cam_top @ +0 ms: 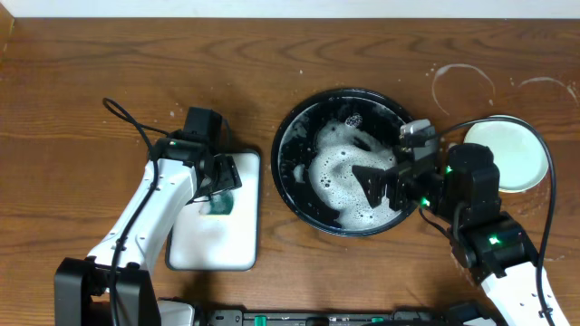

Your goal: Clean dirty plates on tray and stack at the side

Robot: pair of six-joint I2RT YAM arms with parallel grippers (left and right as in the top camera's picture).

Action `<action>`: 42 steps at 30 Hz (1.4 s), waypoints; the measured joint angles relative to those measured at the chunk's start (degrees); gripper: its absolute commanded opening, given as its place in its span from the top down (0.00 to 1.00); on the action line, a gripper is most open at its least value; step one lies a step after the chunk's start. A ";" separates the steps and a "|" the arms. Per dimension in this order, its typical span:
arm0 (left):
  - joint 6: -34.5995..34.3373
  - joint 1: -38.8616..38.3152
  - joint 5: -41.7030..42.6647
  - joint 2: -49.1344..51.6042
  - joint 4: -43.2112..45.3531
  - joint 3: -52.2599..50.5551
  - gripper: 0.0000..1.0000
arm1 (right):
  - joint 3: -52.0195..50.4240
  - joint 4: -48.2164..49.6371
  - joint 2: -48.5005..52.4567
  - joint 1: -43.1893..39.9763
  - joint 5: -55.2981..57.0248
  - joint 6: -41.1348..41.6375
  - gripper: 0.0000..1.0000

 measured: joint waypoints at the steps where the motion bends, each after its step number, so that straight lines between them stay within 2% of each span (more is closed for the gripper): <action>1: 0.00 0.00 -0.02 0.00 0.02 0.00 0.19 | 0.00 -1.31 0.00 0.04 0.07 -0.20 0.01; 5: 0.00 0.00 -0.02 0.00 0.00 0.00 0.19 | -0.02 -7.08 0.00 0.04 1.05 -0.76 0.01; 12: 0.00 0.00 0.00 0.00 0.00 0.00 0.19 | -0.02 -7.19 -2.97 -3.50 3.30 -3.02 0.01; 21: 0.00 0.00 0.00 0.00 0.00 -0.02 0.19 | -1.18 -7.74 -25.16 -5.35 15.26 -10.71 0.01; 27: 0.00 0.00 0.02 0.00 -0.02 -0.02 0.19 | -13.03 -5.25 -36.41 -5.40 22.08 -11.96 0.01; 36: 0.00 0.00 0.00 0.00 0.00 -0.02 0.19 | -30.51 8.85 -50.77 -5.46 24.90 -12.50 0.01; 42: 0.00 0.00 0.00 0.00 0.00 -0.02 0.19 | -36.87 16.31 -53.20 -5.46 25.27 -12.50 0.01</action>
